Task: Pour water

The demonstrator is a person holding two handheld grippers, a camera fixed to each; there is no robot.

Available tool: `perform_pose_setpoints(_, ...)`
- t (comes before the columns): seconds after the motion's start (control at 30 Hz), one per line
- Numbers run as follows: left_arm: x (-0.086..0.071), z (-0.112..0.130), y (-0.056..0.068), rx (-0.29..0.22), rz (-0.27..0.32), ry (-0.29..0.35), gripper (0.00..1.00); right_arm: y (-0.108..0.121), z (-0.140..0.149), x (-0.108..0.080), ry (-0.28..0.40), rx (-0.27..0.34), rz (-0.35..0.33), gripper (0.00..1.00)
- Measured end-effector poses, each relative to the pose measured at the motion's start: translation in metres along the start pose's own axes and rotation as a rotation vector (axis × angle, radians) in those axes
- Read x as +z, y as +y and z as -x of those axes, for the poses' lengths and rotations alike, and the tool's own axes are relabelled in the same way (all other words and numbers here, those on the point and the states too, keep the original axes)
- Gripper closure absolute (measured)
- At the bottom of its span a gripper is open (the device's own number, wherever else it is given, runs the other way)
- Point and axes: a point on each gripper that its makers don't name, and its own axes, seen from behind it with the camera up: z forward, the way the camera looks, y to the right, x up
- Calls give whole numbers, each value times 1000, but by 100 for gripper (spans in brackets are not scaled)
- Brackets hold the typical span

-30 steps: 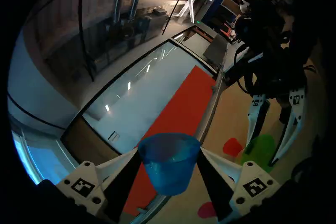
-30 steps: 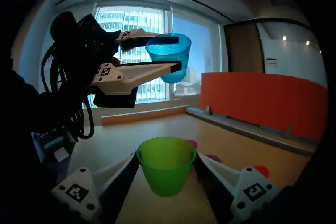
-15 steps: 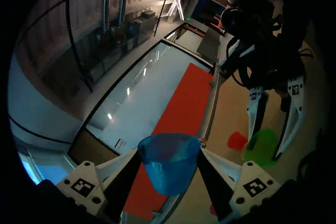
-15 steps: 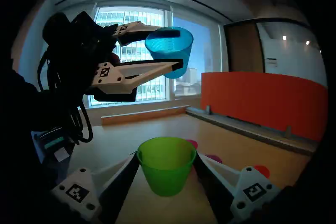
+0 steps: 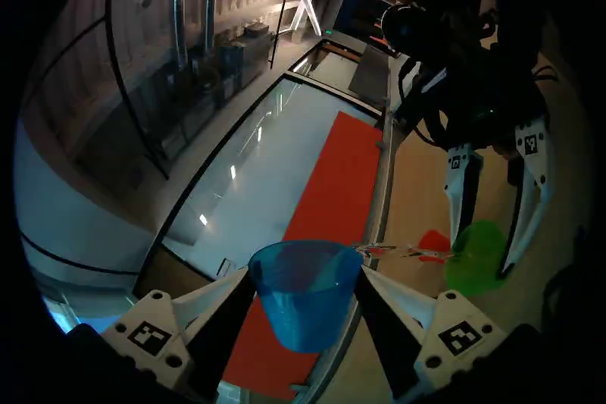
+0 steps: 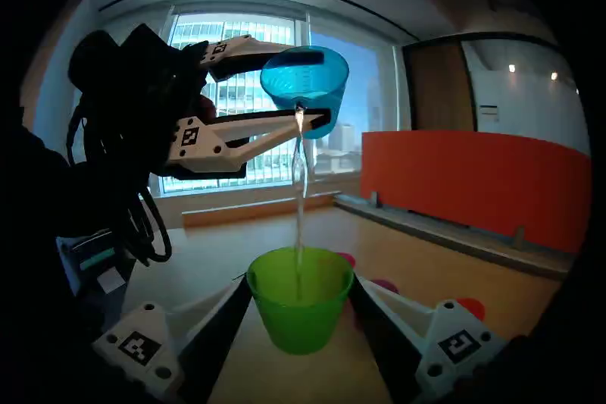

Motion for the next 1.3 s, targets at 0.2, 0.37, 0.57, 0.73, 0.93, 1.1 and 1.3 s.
perform_pose_setpoints(0.2,0,-2,0,21,-3,3,14,1,0,-1,0,-4,0,8)
perform_pose_setpoints(0.37,0,-4,0,38,-3,5,14,0,0,0,0,-6,1,9)
perform_pose_setpoints(0.57,-1,-5,-2,65,-8,5,14,0,-1,0,0,-11,1,9)
perform_pose_setpoints(0.73,-1,-7,0,83,-7,5,14,0,-2,0,2,-13,1,9)
perform_pose_setpoints(0.93,-1,-8,-2,103,-7,5,14,0,0,0,1,-14,2,9)
perform_pose_setpoints(1.1,0,-8,-2,118,-6,4,14,0,1,0,1,-13,3,9)
perform_pose_setpoints(1.3,1,-8,2,143,-1,3,14,0,0,-1,3,-13,4,9)
